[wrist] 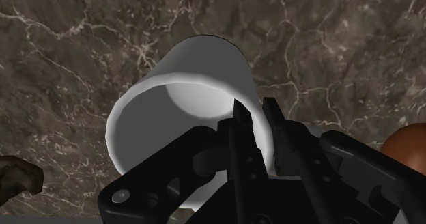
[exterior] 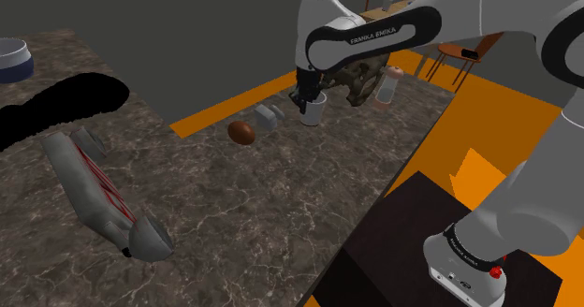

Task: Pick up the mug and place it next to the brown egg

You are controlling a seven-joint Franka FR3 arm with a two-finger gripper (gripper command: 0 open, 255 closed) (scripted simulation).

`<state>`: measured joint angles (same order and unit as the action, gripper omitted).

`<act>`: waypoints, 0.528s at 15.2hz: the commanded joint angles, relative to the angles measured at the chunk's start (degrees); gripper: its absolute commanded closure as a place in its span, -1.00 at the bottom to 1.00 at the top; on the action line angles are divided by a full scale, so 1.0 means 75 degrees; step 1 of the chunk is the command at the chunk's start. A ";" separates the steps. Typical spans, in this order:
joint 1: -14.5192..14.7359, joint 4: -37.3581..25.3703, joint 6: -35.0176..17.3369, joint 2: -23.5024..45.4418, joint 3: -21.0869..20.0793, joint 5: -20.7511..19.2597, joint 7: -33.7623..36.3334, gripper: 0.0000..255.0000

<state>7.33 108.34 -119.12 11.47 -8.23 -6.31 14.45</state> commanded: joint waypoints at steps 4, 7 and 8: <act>0.0009 0.0219 -0.0450 0.0231 0.0014 -0.0065 0.0066 1.00; 0.0015 0.0346 -0.0708 0.0365 0.0025 -0.0105 0.0105 1.00; 0.0015 0.0346 -0.0708 0.0364 0.0025 -0.0105 0.0105 1.00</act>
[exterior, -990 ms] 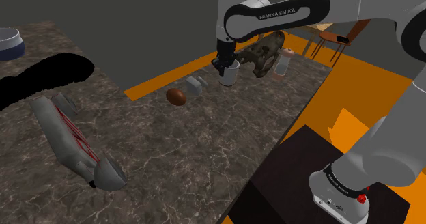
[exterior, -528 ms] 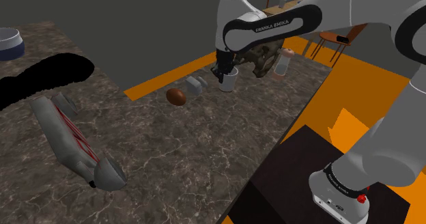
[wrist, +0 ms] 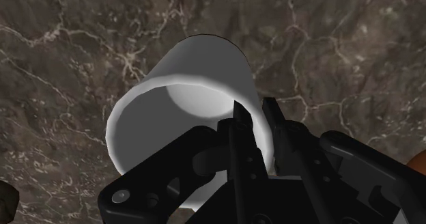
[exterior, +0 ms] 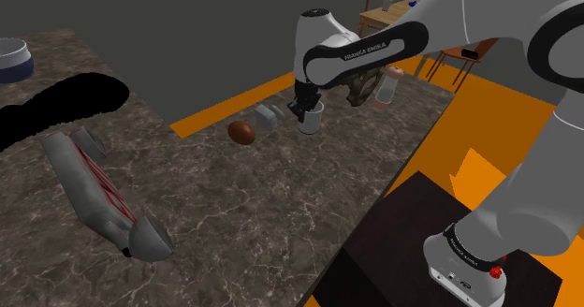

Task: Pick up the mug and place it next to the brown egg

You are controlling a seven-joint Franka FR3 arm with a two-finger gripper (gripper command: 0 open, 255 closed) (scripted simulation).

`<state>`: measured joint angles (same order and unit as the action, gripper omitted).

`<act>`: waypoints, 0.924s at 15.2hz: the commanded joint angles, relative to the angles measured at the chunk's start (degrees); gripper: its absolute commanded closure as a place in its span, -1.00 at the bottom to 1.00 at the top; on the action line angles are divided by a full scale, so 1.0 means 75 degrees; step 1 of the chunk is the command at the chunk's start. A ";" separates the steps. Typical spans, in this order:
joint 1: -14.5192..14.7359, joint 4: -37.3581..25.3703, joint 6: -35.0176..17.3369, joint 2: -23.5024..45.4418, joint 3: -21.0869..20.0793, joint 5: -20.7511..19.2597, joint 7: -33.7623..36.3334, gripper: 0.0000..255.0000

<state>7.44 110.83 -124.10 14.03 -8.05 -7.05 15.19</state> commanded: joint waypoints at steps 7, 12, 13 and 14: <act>0.0001 0.0013 -0.0044 0.0024 0.0002 -0.0008 0.0007 -1.00; 0.0001 0.0013 -0.0044 0.0024 0.0002 -0.0008 0.0007 -1.00; 0.0003 -0.0100 0.0182 -0.0091 -0.0012 0.0026 -0.0015 -1.00; 0.0007 -0.0223 0.0410 -0.0198 -0.0024 0.0057 -0.0035 -1.00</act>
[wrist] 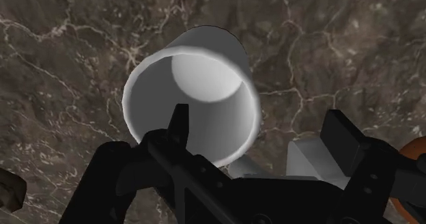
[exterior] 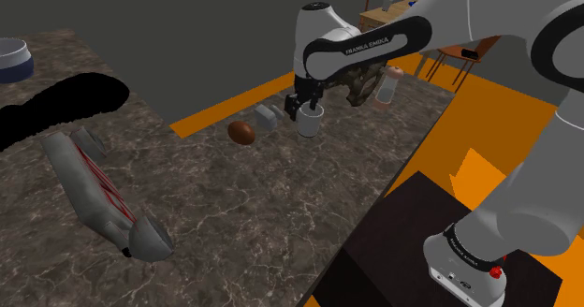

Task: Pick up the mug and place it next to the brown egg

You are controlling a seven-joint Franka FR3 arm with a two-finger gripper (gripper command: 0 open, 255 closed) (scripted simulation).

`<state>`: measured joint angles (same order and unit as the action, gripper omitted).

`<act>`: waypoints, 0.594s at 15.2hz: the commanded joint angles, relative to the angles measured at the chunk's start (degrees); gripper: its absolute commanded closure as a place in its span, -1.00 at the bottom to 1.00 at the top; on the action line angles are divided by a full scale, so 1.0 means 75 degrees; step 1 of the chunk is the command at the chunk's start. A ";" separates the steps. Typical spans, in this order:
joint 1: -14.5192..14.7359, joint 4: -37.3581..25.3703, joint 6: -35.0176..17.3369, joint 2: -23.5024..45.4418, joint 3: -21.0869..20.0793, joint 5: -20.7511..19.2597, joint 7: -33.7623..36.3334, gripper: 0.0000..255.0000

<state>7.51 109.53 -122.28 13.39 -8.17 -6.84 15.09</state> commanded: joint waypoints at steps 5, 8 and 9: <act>0.0005 -0.0296 0.0581 -0.0283 -0.0029 0.0078 -0.0054 -1.00; 0.0005 -0.0296 0.0581 -0.0283 -0.0029 0.0078 -0.0054 -1.00; 0.0005 -0.0296 0.0581 -0.0283 -0.0029 0.0078 -0.0054 -1.00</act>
<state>7.55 107.32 -117.93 11.27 -8.39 -6.25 14.68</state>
